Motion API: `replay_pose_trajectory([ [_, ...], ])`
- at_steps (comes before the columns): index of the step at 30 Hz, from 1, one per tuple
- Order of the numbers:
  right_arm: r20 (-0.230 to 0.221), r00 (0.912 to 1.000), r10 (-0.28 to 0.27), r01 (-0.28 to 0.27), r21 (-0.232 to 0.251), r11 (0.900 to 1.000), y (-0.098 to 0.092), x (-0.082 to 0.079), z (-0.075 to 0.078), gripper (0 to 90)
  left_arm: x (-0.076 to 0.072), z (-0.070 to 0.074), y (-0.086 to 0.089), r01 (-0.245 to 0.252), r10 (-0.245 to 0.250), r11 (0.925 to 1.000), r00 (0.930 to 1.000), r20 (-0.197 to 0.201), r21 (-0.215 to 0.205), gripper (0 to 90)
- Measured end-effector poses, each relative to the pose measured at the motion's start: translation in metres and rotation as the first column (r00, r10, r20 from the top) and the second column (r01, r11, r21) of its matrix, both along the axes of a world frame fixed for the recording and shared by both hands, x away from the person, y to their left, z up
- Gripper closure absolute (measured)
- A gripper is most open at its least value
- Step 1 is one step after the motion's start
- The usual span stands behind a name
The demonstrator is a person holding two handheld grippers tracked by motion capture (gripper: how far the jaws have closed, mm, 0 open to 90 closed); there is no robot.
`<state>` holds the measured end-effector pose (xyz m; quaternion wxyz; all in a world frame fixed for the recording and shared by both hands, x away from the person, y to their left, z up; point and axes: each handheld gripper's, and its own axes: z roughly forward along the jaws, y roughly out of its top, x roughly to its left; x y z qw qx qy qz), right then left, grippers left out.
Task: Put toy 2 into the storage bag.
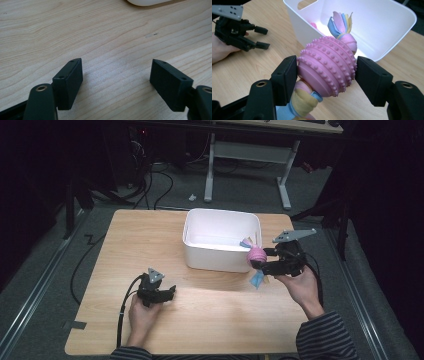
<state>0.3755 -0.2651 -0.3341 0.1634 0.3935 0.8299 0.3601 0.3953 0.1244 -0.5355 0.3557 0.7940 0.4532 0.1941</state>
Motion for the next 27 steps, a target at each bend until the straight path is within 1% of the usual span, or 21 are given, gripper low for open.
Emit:
replay_pose_trajectory([
  [2,0.009,1.0000,0.001,-0.001,-0.005,1.000,0.002,0.004,0.003,35.1,0.000,0.000,0.000,0.000,0.000,1.0000,1.0000,0.000,0.000,26.8],
  [6,0.021,0.9997,0.010,-0.009,-0.035,0.999,0.009,0.013,0.009,35.1,0.000,0.000,0.000,0.000,0.000,1.0000,1.0000,0.000,0.000,26.8],
  [9,0.023,0.9997,0.009,-0.008,-0.048,0.999,0.013,0.020,0.013,35.1,0.000,0.000,0.000,0.000,0.000,1.0000,1.0000,0.000,0.000,26.8],
  [14,0.034,0.9993,0.011,-0.009,-0.051,0.999,0.017,0.031,0.019,35.1,0.000,0.000,0.000,0.000,0.000,1.0000,1.0000,0.000,0.000,26.8],
  [18,0.027,0.9996,0.008,-0.006,-0.049,0.999,0.018,0.037,0.021,35.1,0.000,0.000,0.000,0.000,0.000,1.0000,1.0000,0.000,0.000,26.8],
  [21,0.023,0.9997,0.007,-0.005,-0.057,0.998,0.020,0.041,0.021,35.1,0.000,0.000,0.000,0.000,0.000,1.0000,1.0000,0.000,0.000,26.8],
  [23,0.024,0.9997,0.006,-0.005,-0.055,0.998,0.020,0.043,0.021,35.1,0.000,0.000,0.000,0.000,0.000,1.0000,1.0000,0.000,-0.001,26.8],
  [27,0.011,0.9999,-0.003,0.003,-0.051,0.999,0.019,0.050,0.019,35.1,0.000,0.000,0.000,0.000,0.000,1.0000,1.0000,0.000,0.000,26.8],
])
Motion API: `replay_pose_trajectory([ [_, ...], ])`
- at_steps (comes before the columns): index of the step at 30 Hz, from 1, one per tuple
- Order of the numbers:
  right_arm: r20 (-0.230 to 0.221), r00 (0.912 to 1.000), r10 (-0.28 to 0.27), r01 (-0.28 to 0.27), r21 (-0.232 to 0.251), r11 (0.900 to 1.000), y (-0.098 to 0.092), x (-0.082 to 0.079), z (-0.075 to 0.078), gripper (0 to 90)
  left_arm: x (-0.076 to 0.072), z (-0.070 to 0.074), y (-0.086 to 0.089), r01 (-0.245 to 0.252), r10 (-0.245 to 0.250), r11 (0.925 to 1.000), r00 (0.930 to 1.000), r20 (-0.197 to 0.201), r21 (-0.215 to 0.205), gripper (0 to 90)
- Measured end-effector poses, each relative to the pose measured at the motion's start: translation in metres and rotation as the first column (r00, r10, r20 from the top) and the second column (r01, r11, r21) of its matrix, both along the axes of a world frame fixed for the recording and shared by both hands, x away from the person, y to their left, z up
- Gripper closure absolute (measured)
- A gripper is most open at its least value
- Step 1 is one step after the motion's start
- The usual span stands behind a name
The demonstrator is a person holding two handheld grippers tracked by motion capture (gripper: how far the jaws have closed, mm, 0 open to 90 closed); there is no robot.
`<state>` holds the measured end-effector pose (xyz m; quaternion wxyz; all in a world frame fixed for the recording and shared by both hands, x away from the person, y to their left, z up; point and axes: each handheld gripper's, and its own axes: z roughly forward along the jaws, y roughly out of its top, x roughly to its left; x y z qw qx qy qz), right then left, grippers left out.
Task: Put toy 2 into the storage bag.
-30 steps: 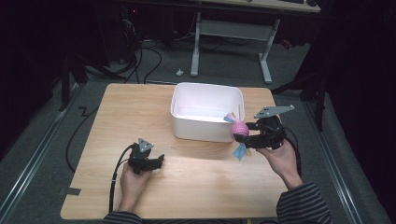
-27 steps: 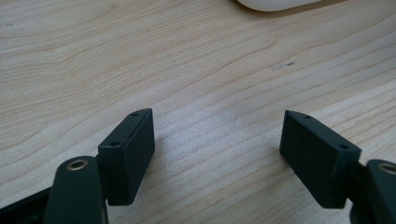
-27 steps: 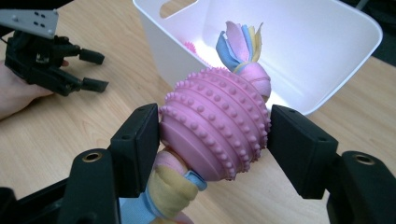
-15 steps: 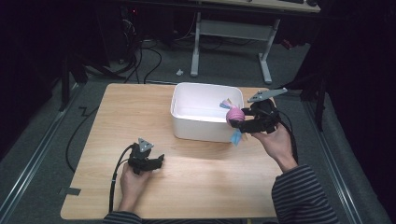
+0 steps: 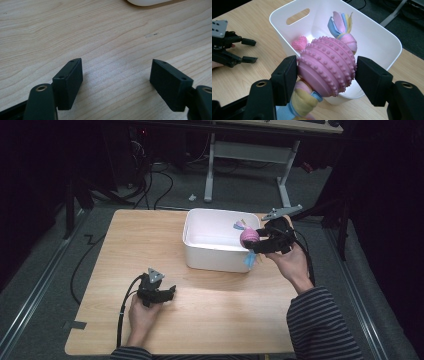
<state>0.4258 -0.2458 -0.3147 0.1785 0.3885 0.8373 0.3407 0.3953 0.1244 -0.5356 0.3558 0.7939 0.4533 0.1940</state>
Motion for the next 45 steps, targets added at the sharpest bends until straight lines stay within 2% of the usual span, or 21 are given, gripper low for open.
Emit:
replay_pose_trajectory([
  [6,-0.002,1.0000,-0.006,0.006,0.004,1.000,0.000,0.011,0.001,35.1,0.000,0.000,0.000,0.000,0.000,1.0000,1.0000,0.000,0.000,26.8],
  [13,0.003,0.9998,-0.019,0.019,-0.023,1.000,0.004,0.025,0.005,35.0,0.000,0.000,0.000,0.000,0.000,1.0000,1.0000,0.000,0.000,26.8],
  [16,-0.007,0.9998,-0.017,0.016,-0.013,1.000,0.006,0.031,0.003,35.0,0.000,0.000,0.000,0.000,0.000,1.0000,1.0000,0.000,0.000,26.8],
  [22,-0.028,0.9994,-0.022,0.021,-0.031,0.999,0.012,0.042,-0.005,34.9,0.000,0.000,0.000,0.001,-0.001,1.0000,1.0000,-0.001,0.000,26.8],
  [25,-0.016,0.9991,-0.039,0.039,-0.052,0.998,0.015,0.047,-0.008,34.7,0.000,0.000,0.000,0.001,-0.001,1.0000,1.0000,-0.001,0.001,26.8],
  [30,-0.042,0.9973,-0.061,0.058,-0.073,0.996,0.017,0.059,-0.017,34.6,0.000,0.000,0.000,-0.001,0.001,1.0000,1.0000,0.000,-0.003,26.8],
  [34,-0.056,0.9958,-0.073,0.068,-0.072,0.995,0.017,0.067,-0.024,34.6,0.000,0.000,0.000,0.000,0.000,1.0000,1.0000,-0.001,-0.002,26.8],
  [38,-0.067,0.9950,-0.075,0.070,-0.075,0.995,0.020,0.073,-0.030,34.6,0.000,0.000,0.000,-0.001,0.001,1.0000,1.0000,0.000,-0.005,26.8],
  [45,-0.100,0.9931,-0.061,0.050,-0.110,0.993,0.030,0.079,-0.043,34.5,0.000,0.000,0.000,-0.002,0.002,1.0000,1.0000,0.000,-0.007,26.8],
])
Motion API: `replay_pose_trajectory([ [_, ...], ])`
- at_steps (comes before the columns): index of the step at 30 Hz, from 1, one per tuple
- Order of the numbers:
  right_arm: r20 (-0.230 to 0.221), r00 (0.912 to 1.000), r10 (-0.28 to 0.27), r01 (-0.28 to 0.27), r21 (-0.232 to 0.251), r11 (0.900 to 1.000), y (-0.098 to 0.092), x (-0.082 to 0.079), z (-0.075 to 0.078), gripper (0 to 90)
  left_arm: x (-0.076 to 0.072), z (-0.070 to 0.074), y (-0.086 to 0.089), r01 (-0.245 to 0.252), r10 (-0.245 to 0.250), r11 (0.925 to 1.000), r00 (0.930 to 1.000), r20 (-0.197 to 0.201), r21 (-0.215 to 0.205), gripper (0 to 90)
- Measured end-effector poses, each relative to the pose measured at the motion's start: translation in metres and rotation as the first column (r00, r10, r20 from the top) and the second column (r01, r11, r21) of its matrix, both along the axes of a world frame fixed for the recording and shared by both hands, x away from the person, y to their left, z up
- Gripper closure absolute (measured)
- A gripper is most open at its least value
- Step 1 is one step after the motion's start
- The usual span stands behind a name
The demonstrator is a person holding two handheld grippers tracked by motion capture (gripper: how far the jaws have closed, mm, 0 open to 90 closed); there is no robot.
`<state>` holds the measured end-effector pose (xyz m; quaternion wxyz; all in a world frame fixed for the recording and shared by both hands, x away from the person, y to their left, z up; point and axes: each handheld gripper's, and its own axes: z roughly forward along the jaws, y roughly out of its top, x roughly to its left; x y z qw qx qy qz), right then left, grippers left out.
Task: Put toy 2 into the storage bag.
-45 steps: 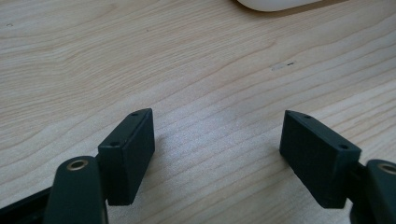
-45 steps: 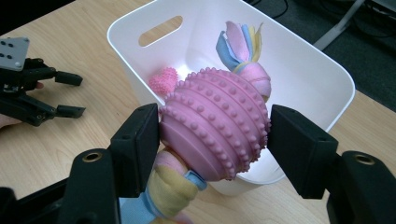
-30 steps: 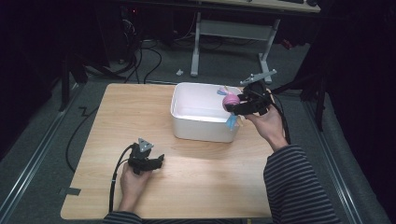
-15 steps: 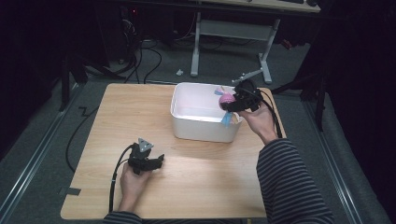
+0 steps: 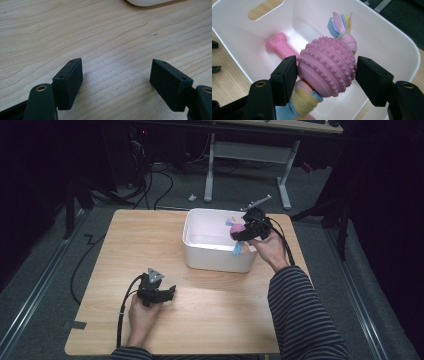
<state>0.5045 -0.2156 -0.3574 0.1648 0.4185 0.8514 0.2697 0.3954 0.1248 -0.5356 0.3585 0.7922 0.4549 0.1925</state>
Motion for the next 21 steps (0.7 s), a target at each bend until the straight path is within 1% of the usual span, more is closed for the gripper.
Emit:
replay_pose_trajectory([
  [2,-0.008,0.9999,0.007,-0.007,-0.011,1.000,0.003,0.001,-0.003,34.5,0.000,0.000,0.000,0.000,0.000,1.0000,1.0000,0.000,0.000,26.8],
  [9,-0.053,0.9980,0.036,-0.037,-0.011,0.999,0.012,0.002,-0.013,34.3,0.000,0.000,0.000,0.001,-0.001,1.0000,1.0000,-0.001,-0.001,26.8],
  [12,-0.074,0.9965,0.039,-0.040,-0.017,0.999,0.013,0.003,-0.016,34.1,0.000,0.000,0.000,0.001,-0.001,1.0000,1.0000,-0.002,-0.002,26.8],
  [14,-0.079,0.9959,0.046,-0.047,-0.011,0.999,0.013,0.003,-0.018,33.8,0.000,0.000,0.000,0.001,-0.001,1.0000,1.0000,-0.002,-0.002,26.8],
  [16,-0.100,0.9932,0.060,-0.058,0.022,0.998,0.012,0.003,-0.019,34.7,0.000,0.000,0.000,0.002,-0.002,1.0000,1.0000,-0.003,-0.002,26.8],
  [17,-0.095,0.9930,0.071,-0.067,0.036,0.997,0.011,0.004,-0.018,34.3,0.000,0.000,0.000,0.002,-0.002,1.0000,1.0000,-0.003,-0.002,26.8],
  [19,-0.093,0.9938,0.061,-0.056,0.064,0.996,0.010,0.002,-0.015,33.0,0.000,0.000,0.000,0.001,-0.001,1.0000,1.0000,-0.001,-0.002,26.8],
  [21,-0.087,0.9940,0.067,-0.063,0.051,0.997,0.010,0.001,-0.014,31.2,0.000,0.000,0.000,0.001,-0.001,1.0000,1.0000,-0.001,-0.002,26.8],
])
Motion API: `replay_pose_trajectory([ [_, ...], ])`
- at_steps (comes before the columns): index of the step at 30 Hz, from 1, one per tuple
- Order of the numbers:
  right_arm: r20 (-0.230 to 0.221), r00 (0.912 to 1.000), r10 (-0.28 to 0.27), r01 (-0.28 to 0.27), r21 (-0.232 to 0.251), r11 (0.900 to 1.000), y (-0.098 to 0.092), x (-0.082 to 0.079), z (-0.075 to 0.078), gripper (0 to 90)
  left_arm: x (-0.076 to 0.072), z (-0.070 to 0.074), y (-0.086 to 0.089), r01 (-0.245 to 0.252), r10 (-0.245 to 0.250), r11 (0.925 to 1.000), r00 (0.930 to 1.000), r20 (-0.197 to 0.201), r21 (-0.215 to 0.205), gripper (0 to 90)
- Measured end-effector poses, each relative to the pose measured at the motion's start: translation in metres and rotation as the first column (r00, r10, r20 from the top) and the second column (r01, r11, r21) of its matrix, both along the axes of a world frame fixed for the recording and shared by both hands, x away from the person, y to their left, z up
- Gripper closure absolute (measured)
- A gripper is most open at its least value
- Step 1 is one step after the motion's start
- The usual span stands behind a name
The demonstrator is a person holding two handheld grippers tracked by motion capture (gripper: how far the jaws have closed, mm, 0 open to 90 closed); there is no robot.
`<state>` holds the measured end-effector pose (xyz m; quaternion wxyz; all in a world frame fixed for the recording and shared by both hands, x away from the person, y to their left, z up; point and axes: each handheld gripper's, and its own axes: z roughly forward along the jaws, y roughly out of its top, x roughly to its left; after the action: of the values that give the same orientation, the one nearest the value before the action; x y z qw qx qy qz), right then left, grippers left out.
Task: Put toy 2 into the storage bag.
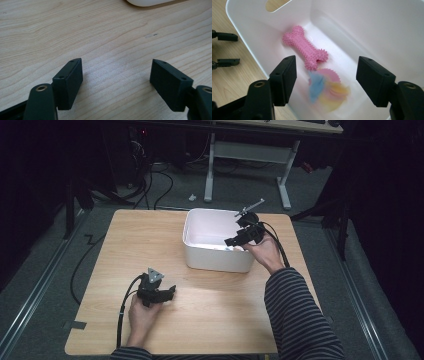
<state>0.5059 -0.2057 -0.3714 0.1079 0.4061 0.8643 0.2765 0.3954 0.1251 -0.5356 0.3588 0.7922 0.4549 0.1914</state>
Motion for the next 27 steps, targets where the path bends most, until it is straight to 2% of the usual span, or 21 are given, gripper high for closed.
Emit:
replay_pose_trajectory([
  [2,0.009,0.9999,-0.005,0.005,-0.009,1.000,-0.001,-0.002,0.002,30.3,0.000,0.000,0.000,0.000,0.000,1.0000,1.0000,0.000,0.000,26.8],
  [10,0.063,0.9972,-0.041,0.040,0.020,0.999,-0.017,-0.012,0.004,30.2,0.000,0.000,0.000,0.000,0.000,1.0000,1.0000,0.001,0.003,26.8],
  [17,0.122,0.9903,-0.066,0.060,0.052,0.997,-0.036,-0.027,0.013,31.5,0.000,0.000,-0.001,0.001,-0.001,1.0000,1.0000,0.002,0.008,26.8],
  [27,0.182,0.9776,-0.106,0.089,0.100,0.991,-0.063,-0.056,0.021,33.1,0.000,0.000,-0.001,0.001,-0.001,1.0000,1.0000,0.002,0.009,26.8],
])
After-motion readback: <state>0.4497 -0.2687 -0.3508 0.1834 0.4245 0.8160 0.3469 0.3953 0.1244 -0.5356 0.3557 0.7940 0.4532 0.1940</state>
